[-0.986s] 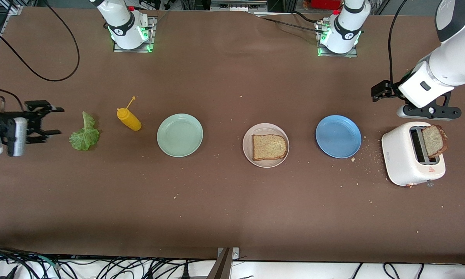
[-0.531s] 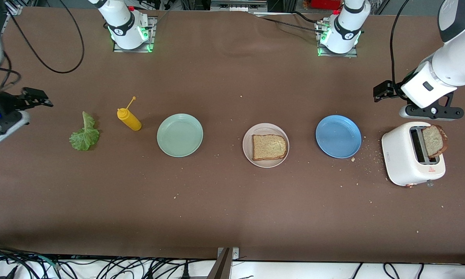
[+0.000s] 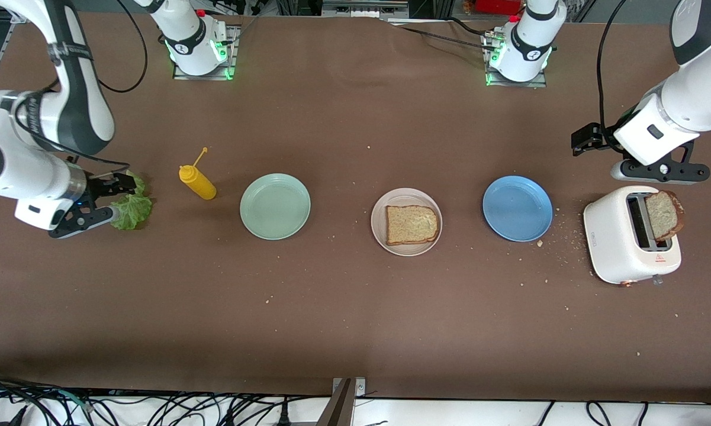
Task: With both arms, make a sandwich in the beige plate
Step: 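Lower the right gripper onto the lettuce leaf and grasp it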
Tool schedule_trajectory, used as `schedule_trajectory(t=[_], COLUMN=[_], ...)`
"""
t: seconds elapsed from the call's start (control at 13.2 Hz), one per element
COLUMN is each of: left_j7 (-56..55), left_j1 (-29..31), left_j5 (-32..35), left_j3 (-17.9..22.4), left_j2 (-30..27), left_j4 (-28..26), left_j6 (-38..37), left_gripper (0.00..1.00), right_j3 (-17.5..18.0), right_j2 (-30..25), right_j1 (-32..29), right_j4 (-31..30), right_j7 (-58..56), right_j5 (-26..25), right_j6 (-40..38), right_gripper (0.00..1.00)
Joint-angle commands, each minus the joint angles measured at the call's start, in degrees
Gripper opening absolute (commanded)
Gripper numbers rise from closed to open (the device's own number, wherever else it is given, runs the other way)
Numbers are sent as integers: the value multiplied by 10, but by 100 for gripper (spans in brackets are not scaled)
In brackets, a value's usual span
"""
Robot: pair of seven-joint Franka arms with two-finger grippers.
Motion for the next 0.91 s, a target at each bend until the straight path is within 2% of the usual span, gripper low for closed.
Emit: schedule_trajectory(t=[0.0, 0.23, 0.68, 0.76, 0.83], left_j7=[12, 12, 12, 12, 12], left_j1=[6, 6, 6, 7, 7], left_j5=[-7, -8, -8, -8, -8], left_j3=[-3, -3, -3, -3, -3], left_j2=[-11, -11, -11, -11, -11], left_j4=[-5, -5, -5, -5, -5], left_j6=[-4, -4, -4, -4, -4], left_gripper=[100, 100, 100, 100, 100], right_j3=[-15, -41, -49, -49, -49], right_j2=[-20, 27, 90, 90, 90], right_j1=[-4, -6, -18, -18, -18], right_j4=[-99, -105, -104, -104, -104], right_j7=[27, 30, 34, 34, 33], right_j5=[-10, -10, -1, 0, -1], right_j6=[92, 128, 168, 167, 167], right_gripper=[99, 99, 99, 90, 66])
